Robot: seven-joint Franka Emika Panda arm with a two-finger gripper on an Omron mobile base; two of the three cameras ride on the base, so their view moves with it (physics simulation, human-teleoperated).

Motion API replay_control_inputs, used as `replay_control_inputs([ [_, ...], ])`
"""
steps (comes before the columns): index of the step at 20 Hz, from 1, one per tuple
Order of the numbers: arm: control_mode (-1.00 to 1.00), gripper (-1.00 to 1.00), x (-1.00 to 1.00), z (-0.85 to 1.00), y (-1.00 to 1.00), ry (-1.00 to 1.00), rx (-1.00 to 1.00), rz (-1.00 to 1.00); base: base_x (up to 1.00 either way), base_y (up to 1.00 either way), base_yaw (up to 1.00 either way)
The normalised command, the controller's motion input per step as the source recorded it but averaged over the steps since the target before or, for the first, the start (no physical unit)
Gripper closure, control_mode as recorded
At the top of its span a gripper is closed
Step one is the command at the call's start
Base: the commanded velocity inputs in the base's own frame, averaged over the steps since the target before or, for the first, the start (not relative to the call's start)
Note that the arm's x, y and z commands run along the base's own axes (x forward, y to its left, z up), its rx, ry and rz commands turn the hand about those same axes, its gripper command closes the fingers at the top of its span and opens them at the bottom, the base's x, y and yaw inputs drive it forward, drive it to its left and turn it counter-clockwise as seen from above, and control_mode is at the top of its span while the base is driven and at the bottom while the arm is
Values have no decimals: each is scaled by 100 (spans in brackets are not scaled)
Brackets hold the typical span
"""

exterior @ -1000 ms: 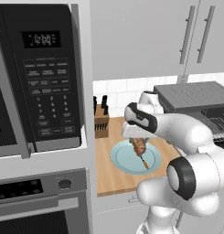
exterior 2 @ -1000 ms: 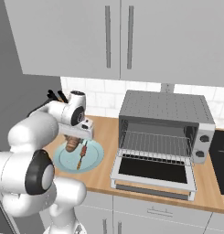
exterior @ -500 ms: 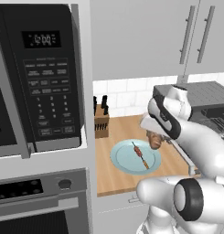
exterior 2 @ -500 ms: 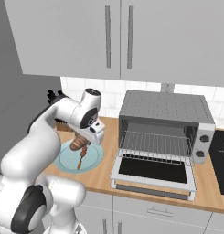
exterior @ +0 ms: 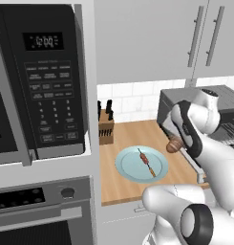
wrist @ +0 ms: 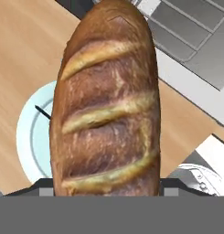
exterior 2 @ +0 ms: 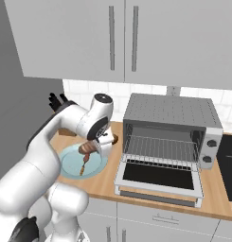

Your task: Pick up the kebab skewer and baguette bread, and place them inside the toaster oven. Close the toaster oven door and start by setting the timer.

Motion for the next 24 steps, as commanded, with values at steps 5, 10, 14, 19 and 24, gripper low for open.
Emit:
replay_control_inputs([
  [5,-100,100,-1,2,-63,0,0,-46,0,0,0],
  [10,-100,100,0,9,-76,0,1,-40,0,0,0],
  [14,-100,100,3,5,-66,0,0,-37,0,0,0],
  [19,-100,100,29,2,-48,-9,2,-15,0,0,0],
  [24,-100,100,15,0,-55,-8,4,1,0,0,0],
])
